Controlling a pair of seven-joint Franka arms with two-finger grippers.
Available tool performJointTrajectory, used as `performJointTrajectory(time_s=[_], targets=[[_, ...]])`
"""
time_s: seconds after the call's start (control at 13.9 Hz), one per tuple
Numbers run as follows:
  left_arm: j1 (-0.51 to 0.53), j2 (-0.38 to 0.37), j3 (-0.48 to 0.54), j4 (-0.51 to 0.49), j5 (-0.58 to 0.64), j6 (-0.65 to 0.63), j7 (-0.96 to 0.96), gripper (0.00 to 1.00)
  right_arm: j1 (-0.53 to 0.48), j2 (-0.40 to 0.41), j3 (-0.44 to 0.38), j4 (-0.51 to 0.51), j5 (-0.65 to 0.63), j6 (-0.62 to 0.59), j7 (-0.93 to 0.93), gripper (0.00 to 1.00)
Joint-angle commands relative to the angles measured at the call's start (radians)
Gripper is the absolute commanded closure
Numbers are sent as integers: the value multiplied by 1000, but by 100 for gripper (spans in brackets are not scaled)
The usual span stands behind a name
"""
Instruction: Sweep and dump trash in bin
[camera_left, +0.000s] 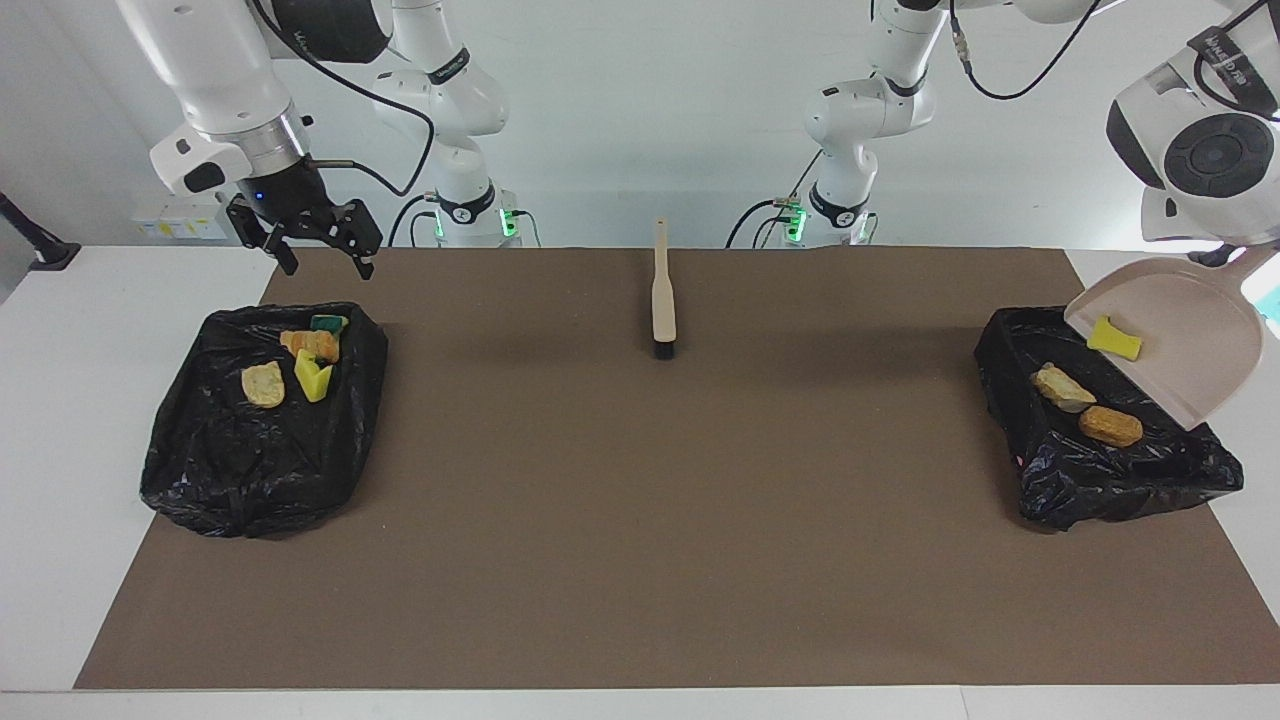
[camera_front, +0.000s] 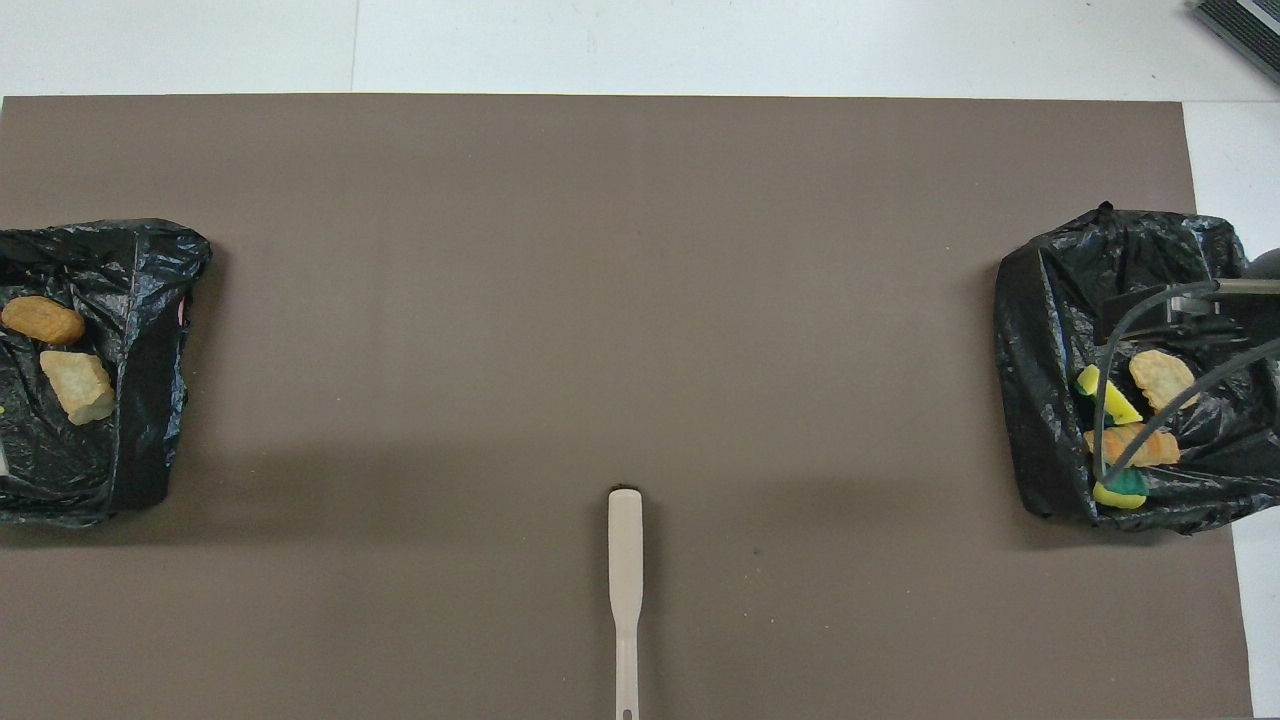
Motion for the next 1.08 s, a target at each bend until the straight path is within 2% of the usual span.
performJointTrajectory(time_s=[0.0, 0.22, 0.65, 0.79, 0.93, 1.0], targets=[[-49, 13, 13, -10, 24, -57, -99, 100, -10, -25, 2, -29, 25, 6, 8, 0], [-71, 2, 9, -44, 3, -136, -338, 100, -10, -24, 2, -29, 27, 9, 9, 0], [-55, 7, 13, 39, -8, -272, -328, 100, -4, -24, 2, -29, 27, 9, 32, 0], [-55, -2, 13, 82, -31, -282, -215, 100, -4, -22, 3, -26, 27, 9, 26, 0], [-52, -4, 18, 151, -93, -285, -162, 100, -1, -21, 3, -24, 24, 6, 18, 0], [-52, -8, 27, 165, -167, -282, -176, 100, -1, -21, 3, -24, 24, 6, 18, 0]])
